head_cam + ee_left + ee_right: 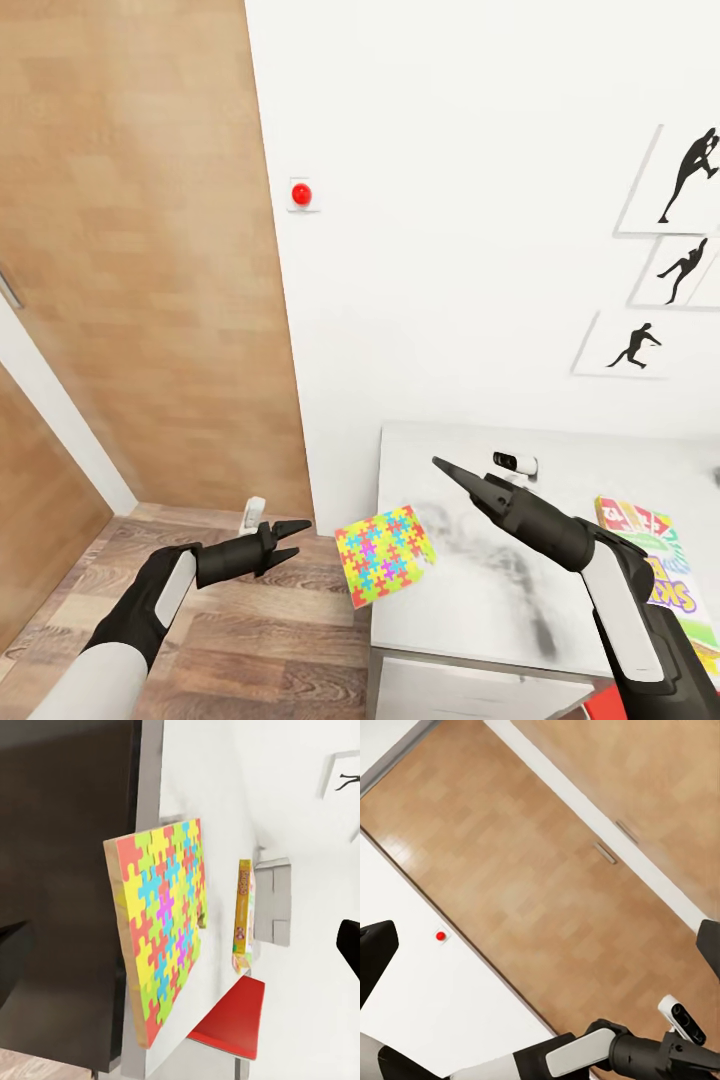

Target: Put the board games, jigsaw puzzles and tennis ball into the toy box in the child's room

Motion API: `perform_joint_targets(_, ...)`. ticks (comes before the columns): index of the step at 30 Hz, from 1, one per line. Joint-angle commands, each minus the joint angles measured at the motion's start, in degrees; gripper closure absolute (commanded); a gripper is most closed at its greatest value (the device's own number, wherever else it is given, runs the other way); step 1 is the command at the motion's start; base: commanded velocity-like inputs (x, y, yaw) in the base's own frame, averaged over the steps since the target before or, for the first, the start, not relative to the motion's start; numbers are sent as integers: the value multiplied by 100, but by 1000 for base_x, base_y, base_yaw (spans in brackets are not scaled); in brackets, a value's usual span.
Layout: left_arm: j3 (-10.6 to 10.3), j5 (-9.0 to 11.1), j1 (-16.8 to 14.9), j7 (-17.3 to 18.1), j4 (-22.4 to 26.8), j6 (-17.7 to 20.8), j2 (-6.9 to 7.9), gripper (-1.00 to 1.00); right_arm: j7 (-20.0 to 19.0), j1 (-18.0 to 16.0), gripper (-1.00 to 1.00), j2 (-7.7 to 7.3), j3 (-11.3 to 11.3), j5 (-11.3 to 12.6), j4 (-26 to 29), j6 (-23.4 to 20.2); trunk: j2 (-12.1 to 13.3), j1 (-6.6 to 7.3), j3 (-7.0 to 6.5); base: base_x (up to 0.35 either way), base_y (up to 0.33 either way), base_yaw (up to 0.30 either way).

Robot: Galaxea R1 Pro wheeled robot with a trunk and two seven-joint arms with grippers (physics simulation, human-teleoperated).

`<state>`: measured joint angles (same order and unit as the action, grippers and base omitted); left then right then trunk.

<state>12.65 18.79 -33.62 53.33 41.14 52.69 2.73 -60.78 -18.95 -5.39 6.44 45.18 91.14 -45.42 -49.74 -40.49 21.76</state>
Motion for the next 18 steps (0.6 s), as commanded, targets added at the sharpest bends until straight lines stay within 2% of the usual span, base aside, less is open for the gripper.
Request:
perform_joint_targets(1,9,-7,-4,17,-1,20,-4,-100,11,-4,-100,-11,3,-2,-2,-31,-5,-1,7,0,-5,0)
perform_joint_targets(4,9,-7,-5,3,-1,16,-7,-100,203,-4,-100,-43,37,-115,-21,-33,-5,-1,7,0,-3,0)
perform_joint_targets(7,5,-7,-4,-9,-1,14,-8,-100,749,-4,-100,-56,225,-255,-40,-106,-5,-1,7,0,-1,0)
perform_joint_targets(11,2,-4,-4,-6,-1,14,-5,-100,1103,-4,-100,-30,421,-294,-30,-418,-5,-1,7,0,0,0)
perform_joint_targets(15,4,1,-4,0,-1,13,-2,-100,1113,-4,-100,-5,479,-299,-27,-668,-5,-1,7,0,0,0)
perform_joint_targets(17,4,1,-4,-3,-1,13,-1,-100,1004,-4,-100,-2,486,-295,-27,-704,-5,-1,7,0,0,0)
perform_joint_targets(18,4,2,-4,-4,-1,13,-1,-100,799,-4,-100,0,489,-287,-27,-726,-5,-1,7,0,0,0)
